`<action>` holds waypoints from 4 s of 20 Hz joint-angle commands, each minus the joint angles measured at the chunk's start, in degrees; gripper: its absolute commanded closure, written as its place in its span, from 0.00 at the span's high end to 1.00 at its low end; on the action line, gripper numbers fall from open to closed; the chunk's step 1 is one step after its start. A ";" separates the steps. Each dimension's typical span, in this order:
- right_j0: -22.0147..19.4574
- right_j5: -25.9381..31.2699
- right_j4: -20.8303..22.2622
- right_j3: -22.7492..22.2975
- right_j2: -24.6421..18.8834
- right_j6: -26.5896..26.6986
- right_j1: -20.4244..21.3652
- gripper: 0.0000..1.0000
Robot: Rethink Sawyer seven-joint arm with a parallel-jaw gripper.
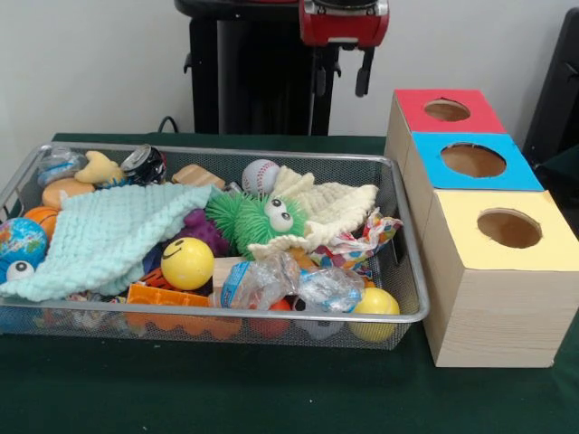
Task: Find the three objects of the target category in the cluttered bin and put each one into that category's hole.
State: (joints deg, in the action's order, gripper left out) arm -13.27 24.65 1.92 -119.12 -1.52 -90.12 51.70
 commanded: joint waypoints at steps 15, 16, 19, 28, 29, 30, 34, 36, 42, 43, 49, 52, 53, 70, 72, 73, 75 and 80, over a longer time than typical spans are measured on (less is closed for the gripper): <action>-1.11 3.85 3.76 20.86 -7.82 -0.09 -13.44 1.00; -1.08 3.75 3.86 21.41 -7.73 -0.17 -13.85 1.00; -0.81 3.55 4.07 22.89 -7.29 -0.55 -14.79 1.00; -1.52 4.42 4.89 28.77 -7.94 1.59 -18.50 1.00; -1.64 4.39 5.00 29.06 -8.10 1.84 -18.73 1.00; -1.65 4.34 5.04 29.51 -8.13 1.89 -19.10 1.00; -0.65 3.24 4.90 30.48 -7.32 0.27 -20.13 1.00; -0.21 2.53 4.98 30.83 -7.03 -0.30 -20.66 1.00; 0.54 1.58 5.05 31.69 -6.63 -1.14 -21.07 1.00; 0.75 1.07 5.18 31.79 -6.42 -1.37 -21.15 1.00; 2.16 0.27 4.49 32.43 -5.19 -3.71 -22.34 1.00; 3.47 1.31 3.32 32.58 -3.17 -6.55 -23.33 1.00; 4.00 1.57 3.04 32.67 -2.16 -7.63 -23.76 1.00; 9.69 2.89 -3.08 32.27 10.49 -16.08 -30.55 1.00; 9.82 3.33 -3.37 33.04 10.63 -15.09 -30.39 1.00; 9.98 3.84 -3.54 33.37 10.72 -14.61 -29.99 1.00; 10.45 5.89 -4.07 34.89 10.92 -13.91 -29.13 1.00; 10.72 8.49 -5.24 35.30 10.75 -13.16 -27.51 1.00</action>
State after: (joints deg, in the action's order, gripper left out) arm -2.56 25.96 -0.47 -86.47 8.99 -90.74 24.80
